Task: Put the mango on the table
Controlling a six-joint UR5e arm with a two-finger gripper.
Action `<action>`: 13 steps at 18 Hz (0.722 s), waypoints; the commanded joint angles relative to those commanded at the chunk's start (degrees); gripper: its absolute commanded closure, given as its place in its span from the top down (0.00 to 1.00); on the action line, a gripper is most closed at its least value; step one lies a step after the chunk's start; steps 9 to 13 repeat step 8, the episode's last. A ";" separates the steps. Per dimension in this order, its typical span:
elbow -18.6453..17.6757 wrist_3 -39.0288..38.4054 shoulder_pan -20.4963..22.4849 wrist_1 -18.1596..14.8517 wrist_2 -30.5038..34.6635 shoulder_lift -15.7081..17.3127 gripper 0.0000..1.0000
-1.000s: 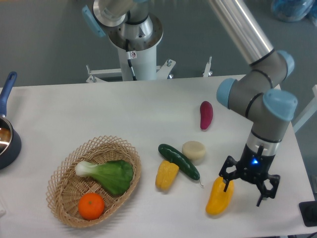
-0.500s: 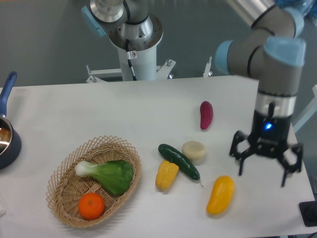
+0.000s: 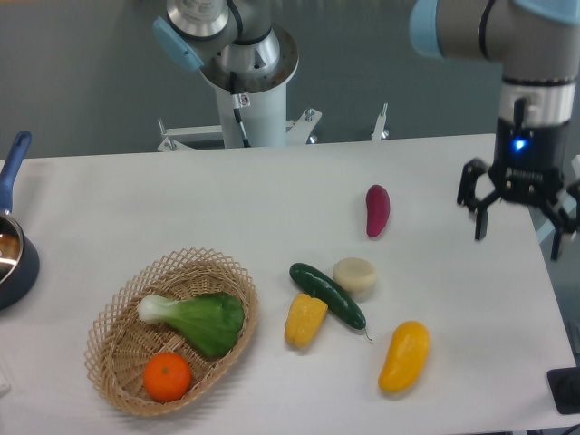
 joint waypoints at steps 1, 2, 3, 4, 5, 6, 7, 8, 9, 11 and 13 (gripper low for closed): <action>-0.18 1.68 1.41 -0.35 0.18 0.79 1.00; -0.27 2.13 2.38 -0.88 0.09 1.32 1.00; -0.36 2.14 2.73 -1.40 0.01 1.42 1.00; -0.54 2.14 2.74 -1.58 -0.17 1.50 1.00; -0.54 2.14 2.65 -1.67 -0.17 1.59 1.00; -0.54 2.14 2.65 -1.67 -0.17 1.59 1.00; -0.54 2.05 2.48 -1.67 -0.17 1.59 1.00; -0.54 1.96 2.39 -1.67 -0.17 1.59 1.00; -0.54 1.96 2.39 -1.67 -0.17 1.59 1.00; -0.54 1.96 2.39 -1.67 -0.17 1.59 1.00; -0.54 1.96 2.39 -1.67 -0.17 1.59 1.00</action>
